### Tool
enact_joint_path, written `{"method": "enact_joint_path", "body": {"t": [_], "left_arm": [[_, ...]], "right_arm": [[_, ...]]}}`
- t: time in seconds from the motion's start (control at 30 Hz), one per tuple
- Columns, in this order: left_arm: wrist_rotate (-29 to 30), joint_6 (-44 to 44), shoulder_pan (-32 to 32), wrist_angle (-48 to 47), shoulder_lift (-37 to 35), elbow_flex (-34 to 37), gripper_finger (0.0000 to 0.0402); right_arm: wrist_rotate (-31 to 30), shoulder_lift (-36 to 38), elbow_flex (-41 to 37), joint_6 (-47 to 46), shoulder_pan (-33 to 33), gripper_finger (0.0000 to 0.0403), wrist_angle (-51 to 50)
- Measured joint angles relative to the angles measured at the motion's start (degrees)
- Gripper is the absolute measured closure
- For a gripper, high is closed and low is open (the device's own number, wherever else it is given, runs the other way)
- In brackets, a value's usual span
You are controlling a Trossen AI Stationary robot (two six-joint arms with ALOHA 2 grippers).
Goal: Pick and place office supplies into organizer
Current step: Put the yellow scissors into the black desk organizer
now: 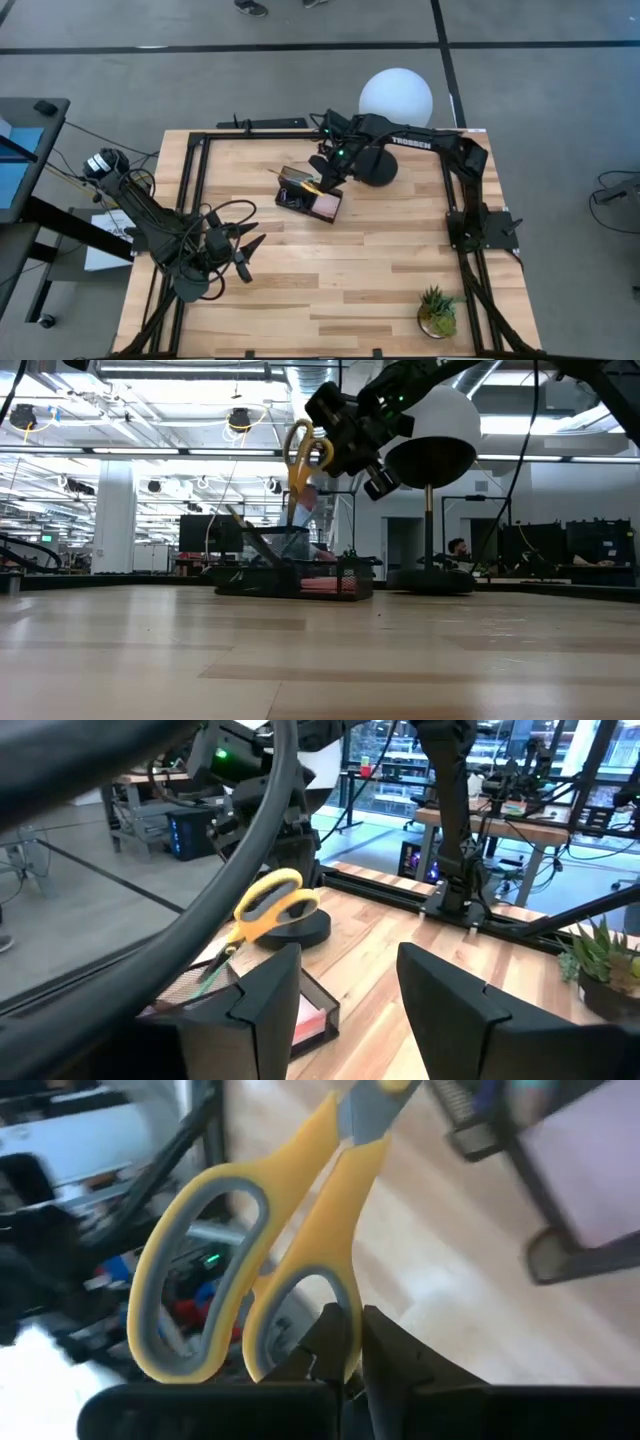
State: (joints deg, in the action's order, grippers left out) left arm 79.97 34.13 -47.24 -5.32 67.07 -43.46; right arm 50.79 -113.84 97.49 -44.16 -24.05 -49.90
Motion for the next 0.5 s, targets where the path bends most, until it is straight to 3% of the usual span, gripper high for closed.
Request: {"method": "enact_joint_path", "body": {"t": [0.27,0.5], "left_arm": [[0.47,-0.02,-0.14,0.00,0.00,0.00,0.0237],[0.48,-0.09,-0.12,0.02,-0.02,0.00,0.0237]], "right_arm": [[7.92,-2.19,-0.14,-1.44,-0.75,0.0356,2.39],[9.38,-2.08,-0.04,0.92,-2.52,0.0324,3.73]]}}
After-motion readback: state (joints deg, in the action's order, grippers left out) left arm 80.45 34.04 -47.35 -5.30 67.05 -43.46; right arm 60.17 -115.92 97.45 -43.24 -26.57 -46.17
